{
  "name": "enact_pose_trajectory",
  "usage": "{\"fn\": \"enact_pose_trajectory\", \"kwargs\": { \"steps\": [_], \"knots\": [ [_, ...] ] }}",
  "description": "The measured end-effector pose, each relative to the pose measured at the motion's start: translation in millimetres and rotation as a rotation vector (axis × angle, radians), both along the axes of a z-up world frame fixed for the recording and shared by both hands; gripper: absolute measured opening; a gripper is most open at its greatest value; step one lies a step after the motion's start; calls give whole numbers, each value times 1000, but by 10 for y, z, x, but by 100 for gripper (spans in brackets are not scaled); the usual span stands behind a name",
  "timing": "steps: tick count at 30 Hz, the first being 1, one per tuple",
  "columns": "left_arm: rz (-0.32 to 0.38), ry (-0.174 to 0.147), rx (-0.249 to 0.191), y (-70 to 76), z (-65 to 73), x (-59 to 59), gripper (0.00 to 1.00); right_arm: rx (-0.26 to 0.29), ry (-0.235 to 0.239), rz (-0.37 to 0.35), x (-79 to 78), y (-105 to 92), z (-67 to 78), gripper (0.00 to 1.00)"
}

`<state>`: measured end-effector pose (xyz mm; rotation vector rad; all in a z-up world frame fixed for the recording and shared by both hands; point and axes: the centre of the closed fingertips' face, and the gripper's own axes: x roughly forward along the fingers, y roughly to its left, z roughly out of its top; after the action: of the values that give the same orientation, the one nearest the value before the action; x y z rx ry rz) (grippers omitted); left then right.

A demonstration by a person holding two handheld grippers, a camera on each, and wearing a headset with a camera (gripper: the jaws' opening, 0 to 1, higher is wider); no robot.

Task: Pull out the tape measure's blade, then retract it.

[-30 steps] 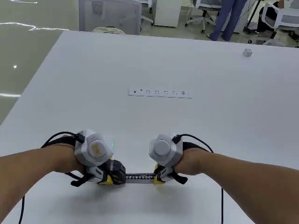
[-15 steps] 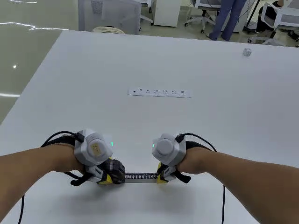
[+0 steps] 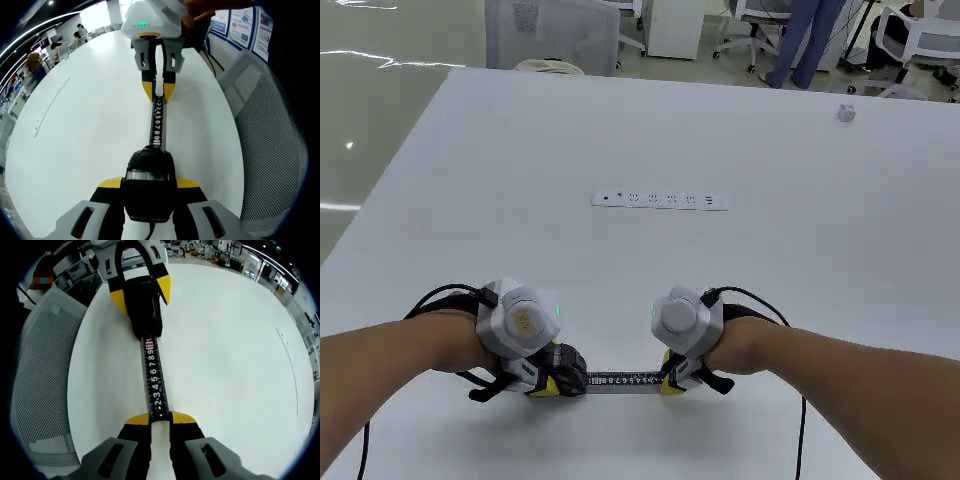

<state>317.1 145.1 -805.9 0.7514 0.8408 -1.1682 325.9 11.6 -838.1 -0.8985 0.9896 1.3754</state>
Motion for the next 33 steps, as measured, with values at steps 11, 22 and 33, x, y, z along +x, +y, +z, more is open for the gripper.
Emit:
{"fn": "enact_pose_trajectory", "kwargs": {
  "steps": [11, 22, 33],
  "knots": [
    [0, -2, 2, 4, -3, 5, 33, -8, 0, 0, 15, -83, -6, 12],
    [0, -1, 3, 3, -4, 4, 33, -6, -1, -7, 13, -150, 6, 12],
    [2, 0, 5, 1, -4, 0, 33, -6, 3, -17, 31, -219, 1, 12]
  ]
}}
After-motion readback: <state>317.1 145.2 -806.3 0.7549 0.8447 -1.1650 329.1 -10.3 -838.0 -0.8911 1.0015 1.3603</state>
